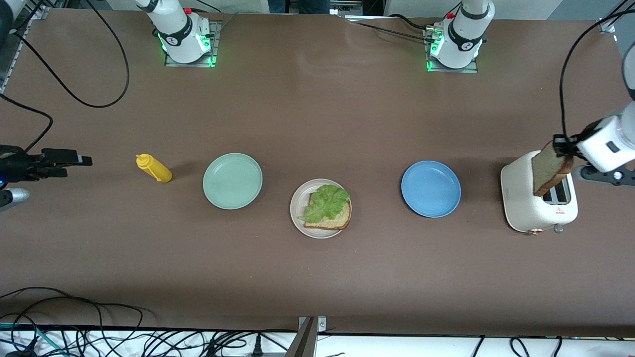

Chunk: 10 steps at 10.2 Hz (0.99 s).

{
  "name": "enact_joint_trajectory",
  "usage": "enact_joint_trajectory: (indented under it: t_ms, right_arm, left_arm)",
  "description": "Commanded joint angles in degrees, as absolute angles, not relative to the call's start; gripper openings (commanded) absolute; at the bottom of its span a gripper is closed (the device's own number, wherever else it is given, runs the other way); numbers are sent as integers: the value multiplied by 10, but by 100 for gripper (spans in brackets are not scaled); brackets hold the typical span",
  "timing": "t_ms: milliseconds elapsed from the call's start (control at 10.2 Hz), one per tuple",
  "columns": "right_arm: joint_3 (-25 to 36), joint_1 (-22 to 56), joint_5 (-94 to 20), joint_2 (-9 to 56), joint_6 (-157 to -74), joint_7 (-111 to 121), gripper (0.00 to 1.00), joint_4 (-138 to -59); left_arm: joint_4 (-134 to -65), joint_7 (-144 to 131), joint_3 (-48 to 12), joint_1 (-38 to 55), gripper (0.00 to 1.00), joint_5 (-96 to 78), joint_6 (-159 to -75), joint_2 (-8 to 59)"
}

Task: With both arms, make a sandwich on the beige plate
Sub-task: 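Lift the bread slice with the left gripper toward the beige plate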

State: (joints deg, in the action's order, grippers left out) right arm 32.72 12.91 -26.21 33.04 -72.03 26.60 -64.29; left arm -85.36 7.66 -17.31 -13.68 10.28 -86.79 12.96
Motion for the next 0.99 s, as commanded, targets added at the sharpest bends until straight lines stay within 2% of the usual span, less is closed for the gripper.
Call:
enact_joint_trajectory:
  t_ms: [0,197,591,690,887]
  right_arm:
    - [327,163,-201,314,-723,230,100,-642]
    - [325,174,-196,314,-758,229,100,-642]
    - [321,209,-201,307,-766,141,100,-642]
    - [299,198,-197,302,-766,120,100,-642]
    - [199,148,-120,280,-783,112,100,-642]
  left_arm:
    - [-838,72,-196,-104,0,91,-853,133]
    - [-837,35,-200,-70,0,-6,-858,156]
    - [-738,-20,-200,-7,0,-193,-876,285]
    - [-734,-21,-200,-4,0,-246,-906,307]
    - [-734,-12,-200,-4,0,-389,-976,371]
